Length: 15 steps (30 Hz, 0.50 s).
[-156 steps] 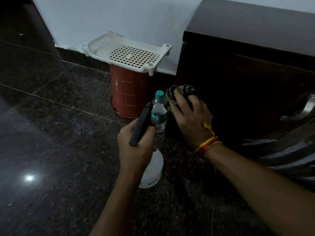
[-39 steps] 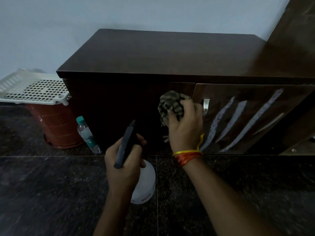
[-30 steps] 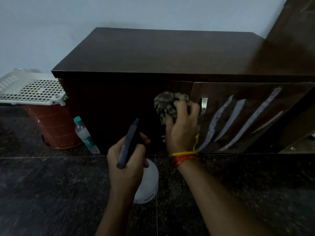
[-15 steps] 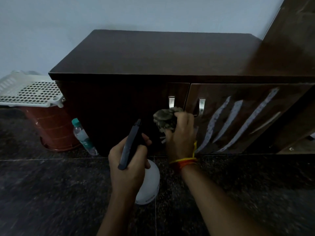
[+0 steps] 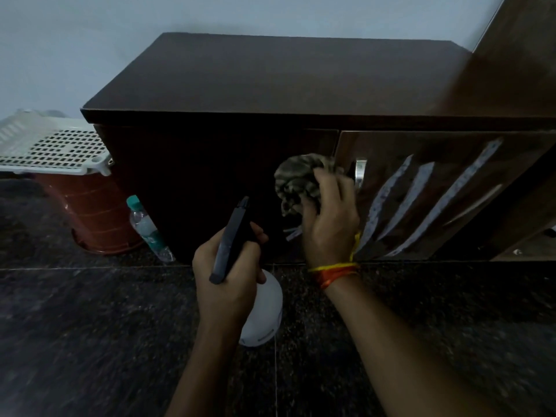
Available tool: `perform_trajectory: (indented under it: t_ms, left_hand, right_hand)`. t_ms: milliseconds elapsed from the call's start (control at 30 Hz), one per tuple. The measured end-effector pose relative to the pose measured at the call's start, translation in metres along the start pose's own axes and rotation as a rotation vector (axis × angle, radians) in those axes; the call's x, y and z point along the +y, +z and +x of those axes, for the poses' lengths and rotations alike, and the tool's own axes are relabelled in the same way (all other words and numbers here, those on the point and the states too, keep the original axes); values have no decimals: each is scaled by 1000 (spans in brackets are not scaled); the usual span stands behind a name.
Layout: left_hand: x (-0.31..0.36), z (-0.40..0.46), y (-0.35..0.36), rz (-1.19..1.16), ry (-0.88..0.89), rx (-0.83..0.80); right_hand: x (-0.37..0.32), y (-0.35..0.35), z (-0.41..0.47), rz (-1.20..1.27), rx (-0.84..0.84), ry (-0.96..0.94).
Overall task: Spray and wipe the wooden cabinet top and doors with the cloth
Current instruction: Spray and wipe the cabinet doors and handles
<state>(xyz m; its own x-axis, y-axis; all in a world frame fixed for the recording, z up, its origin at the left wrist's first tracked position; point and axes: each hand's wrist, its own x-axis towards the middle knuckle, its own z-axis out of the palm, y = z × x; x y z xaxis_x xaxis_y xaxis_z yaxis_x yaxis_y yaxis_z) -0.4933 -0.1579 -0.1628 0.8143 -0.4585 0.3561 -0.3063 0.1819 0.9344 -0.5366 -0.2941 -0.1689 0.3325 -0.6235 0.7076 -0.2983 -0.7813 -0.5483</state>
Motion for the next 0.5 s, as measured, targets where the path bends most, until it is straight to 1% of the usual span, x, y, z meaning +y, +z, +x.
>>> perform_trajectory:
  t_ms: [133,233,400,500]
  left_hand:
    - [-6,-3,-2,-5,-27,10]
    - [-9,-2,0,-8,-26,16]
    - [-17,-3,-1,-6,-21,-6]
    - [-26,-4,-6,0,-8,-25]
  right_hand:
    - [12,8,-18,32,-49,50]
    - [7,8,-15,49,-10,89]
    - [18,21,-19,-56,22,104]
    - [34,35,-37,-110,-51,169]
